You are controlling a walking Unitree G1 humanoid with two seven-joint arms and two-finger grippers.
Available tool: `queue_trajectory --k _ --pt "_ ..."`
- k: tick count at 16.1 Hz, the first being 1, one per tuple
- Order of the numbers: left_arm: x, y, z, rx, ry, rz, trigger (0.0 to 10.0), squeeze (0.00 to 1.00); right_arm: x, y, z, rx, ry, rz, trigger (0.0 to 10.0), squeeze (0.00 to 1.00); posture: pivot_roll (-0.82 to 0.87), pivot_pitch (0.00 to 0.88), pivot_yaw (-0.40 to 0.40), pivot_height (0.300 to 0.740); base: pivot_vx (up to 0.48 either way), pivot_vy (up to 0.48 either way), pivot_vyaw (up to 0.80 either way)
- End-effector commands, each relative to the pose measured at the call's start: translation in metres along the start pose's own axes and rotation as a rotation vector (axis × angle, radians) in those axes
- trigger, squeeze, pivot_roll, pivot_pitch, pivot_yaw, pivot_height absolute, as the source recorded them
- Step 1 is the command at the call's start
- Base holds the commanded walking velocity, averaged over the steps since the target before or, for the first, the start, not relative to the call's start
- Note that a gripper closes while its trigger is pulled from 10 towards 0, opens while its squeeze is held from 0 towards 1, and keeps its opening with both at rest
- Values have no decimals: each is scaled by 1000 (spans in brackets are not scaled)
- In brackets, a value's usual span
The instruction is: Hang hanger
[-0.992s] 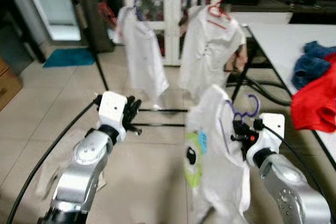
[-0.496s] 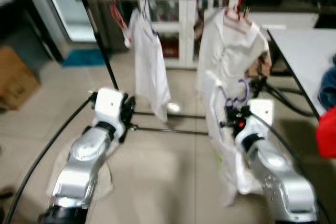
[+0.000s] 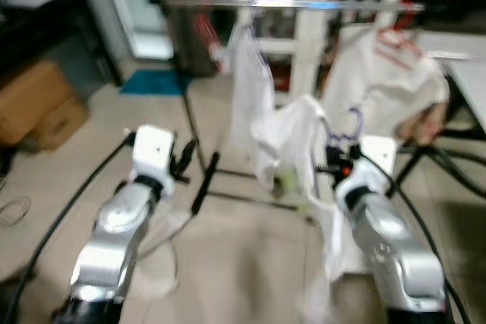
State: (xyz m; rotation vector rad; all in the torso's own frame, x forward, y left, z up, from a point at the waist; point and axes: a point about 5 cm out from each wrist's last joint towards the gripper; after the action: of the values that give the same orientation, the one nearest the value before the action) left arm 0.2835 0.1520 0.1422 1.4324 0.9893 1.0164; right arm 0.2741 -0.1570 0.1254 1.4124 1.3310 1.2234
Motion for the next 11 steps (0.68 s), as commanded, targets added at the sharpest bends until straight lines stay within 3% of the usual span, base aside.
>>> queue_trajectory --k 1,3,4,7,9,11 --pt "-1 1 -1 -1 -12 10 10000 1000 -1 10 0 -32 -15 -27 10000 0 109 20 70 740 428 0 0" --pt "-3 2 0 -4 -26 13 10000 1000 -4 13 -1 -49 -39 -40 10000 0 107 21 71 740 424 0 0" --pt "-3 2 0 -2 -27 15 10000 1000 -8 18 -3 -83 -52 -112 10000 0 105 21 73 740 420 0 0" --pt "-4 1 0 -3 -34 15 10000 1000 -7 21 -3 -88 -31 -67 10000 0 102 15 72 740 419 0 0" --pt "-4 1 0 -4 -36 16 10000 1000 -3 23 -4 -112 8 27 10000 0 100 11 72 740 420 0 0" --pt "-5 1 -1 -8 -45 17 10000 1000 -4 13 -2 -40 -37 12 10000 0 101 2 70 740 418 0 0"
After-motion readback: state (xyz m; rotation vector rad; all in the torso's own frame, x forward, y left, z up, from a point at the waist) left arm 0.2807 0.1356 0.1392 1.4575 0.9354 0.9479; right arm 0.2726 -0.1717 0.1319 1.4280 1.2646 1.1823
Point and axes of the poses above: a point about 5 cm out from each wrist's last joint towards the gripper, its own z axis pointing out of the wrist towards the gripper, its own y axis along the axis of the wrist's last joint, x = y × z, and after that the axes turned 3 degrees about -z, right-handed
